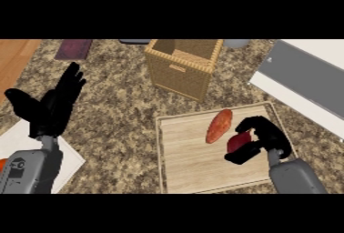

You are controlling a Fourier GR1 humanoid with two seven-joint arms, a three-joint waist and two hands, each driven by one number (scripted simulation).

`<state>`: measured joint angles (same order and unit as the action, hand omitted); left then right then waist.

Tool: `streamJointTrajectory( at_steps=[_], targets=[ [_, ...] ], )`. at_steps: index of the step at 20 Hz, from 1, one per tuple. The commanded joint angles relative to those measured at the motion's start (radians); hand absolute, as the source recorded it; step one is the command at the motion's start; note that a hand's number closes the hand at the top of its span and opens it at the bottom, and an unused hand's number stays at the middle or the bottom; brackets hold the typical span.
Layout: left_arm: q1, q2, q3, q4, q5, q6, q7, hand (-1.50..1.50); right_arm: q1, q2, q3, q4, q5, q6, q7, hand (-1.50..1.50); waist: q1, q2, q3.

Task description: Pick the pear from the tray and place it in the tiered shelf

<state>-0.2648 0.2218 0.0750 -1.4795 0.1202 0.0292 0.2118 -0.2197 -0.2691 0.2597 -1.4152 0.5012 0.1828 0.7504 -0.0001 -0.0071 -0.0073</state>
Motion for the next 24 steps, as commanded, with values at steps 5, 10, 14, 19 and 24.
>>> streamJointTrajectory(
  at_steps=[5,10,14,19,24],
  targets=[
    [0.096,-0.021,-0.003,-0.049,-0.008,-0.030,-0.035,0.00,-0.049,0.022,-0.027,0.090,0.120,-0.056,-0.102,1.50,0.004,0.007,0.007],
    [0.044,-0.005,0.007,-0.041,-0.004,-0.017,0.021,0.00,0.105,-0.056,0.234,-0.104,0.195,-0.005,-0.394,1.50,-0.014,-0.006,0.007],
    [0.037,0.007,0.021,-0.037,-0.003,-0.015,0.024,0.00,0.148,-0.127,0.495,-0.251,0.299,0.035,-0.596,1.50,-0.013,-0.021,0.006],
    [0.062,0.010,0.051,-0.051,-0.001,0.009,0.021,0.00,0.388,-0.324,0.463,-0.601,0.216,-0.089,-0.766,1.50,-0.070,-0.014,0.008],
    [0.067,0.014,0.059,-0.064,0.021,-0.010,0.021,0.00,0.546,-0.382,0.313,-0.890,0.061,-0.189,-0.811,1.50,-0.067,-0.008,0.008]
  ],
)
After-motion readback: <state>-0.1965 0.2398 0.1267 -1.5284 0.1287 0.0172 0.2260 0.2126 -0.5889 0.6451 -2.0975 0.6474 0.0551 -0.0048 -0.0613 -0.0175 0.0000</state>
